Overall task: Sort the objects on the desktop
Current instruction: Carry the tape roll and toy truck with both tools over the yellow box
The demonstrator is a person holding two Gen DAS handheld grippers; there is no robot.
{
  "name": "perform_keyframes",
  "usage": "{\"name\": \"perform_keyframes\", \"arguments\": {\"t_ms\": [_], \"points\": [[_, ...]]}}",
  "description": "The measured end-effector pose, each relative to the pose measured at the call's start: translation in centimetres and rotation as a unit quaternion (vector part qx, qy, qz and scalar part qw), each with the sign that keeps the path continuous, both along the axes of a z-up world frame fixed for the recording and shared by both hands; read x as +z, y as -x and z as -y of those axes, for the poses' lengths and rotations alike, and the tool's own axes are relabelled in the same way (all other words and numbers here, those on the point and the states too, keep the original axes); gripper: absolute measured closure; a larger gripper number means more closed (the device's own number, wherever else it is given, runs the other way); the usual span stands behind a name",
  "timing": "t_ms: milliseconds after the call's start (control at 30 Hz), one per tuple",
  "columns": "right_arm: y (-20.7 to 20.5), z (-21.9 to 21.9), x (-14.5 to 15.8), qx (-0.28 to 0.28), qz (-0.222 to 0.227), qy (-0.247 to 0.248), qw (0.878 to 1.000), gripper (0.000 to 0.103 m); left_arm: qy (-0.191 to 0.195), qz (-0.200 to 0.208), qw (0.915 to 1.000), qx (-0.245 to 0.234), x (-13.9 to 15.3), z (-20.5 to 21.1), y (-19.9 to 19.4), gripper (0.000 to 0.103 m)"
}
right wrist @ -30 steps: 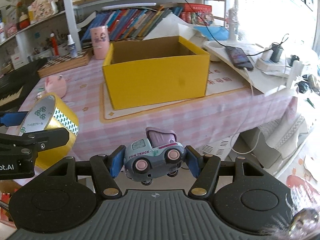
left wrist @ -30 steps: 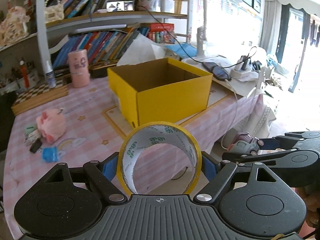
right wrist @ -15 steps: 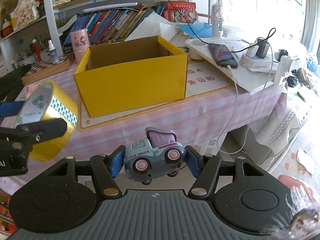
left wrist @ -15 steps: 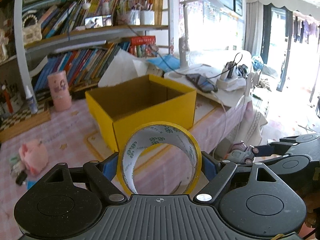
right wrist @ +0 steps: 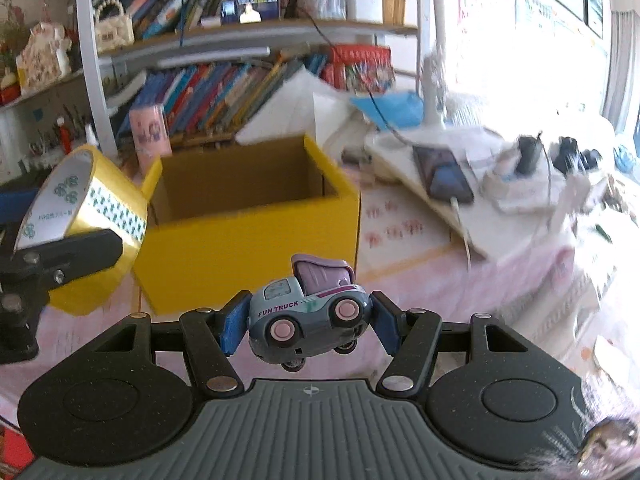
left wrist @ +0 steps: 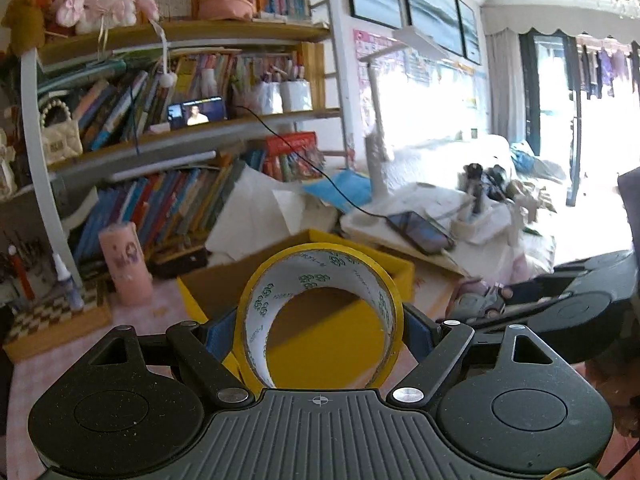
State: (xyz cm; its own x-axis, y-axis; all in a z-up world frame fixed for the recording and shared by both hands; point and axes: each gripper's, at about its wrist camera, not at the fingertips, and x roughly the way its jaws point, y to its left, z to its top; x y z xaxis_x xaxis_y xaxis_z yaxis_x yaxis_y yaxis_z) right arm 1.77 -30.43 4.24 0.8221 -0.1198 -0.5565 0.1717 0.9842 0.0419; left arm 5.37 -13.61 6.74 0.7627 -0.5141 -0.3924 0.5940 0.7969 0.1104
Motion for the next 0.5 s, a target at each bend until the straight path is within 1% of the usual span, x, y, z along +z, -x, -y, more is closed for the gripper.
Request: {"name": "perform_keyframes", "arguments": {"t_ms": [100, 233, 400, 500], "points": [[-2.2, 1.0, 1.3, 0.013, 0.02, 0.001, 1.0, 0.042, -0.003, 0.004, 0.9999, 0.016, 0.6, 0.8, -2.0, 0.019], [-5.4, 2.4, 2.6, 0.037, 0.04, 0.002, 0.999, 0.042, -0.016, 0.009, 0.9988, 0.045, 0.9, 2.0, -4.9, 0.019], [-9.8, 3.9, 3.0, 0.069, 0.055, -0.001, 0.996, 0.042, -0.035, -0.011, 0.9959, 0.082, 0.0, 3.9, -8.6, 0.019], [-12.7, 4.6, 3.0, 0.088, 0.054, -0.003, 0.995, 0.042, -0.048, -0.037, 0.9937, 0.095, -1.1, 4.9, -10.3, 0.019]]}}
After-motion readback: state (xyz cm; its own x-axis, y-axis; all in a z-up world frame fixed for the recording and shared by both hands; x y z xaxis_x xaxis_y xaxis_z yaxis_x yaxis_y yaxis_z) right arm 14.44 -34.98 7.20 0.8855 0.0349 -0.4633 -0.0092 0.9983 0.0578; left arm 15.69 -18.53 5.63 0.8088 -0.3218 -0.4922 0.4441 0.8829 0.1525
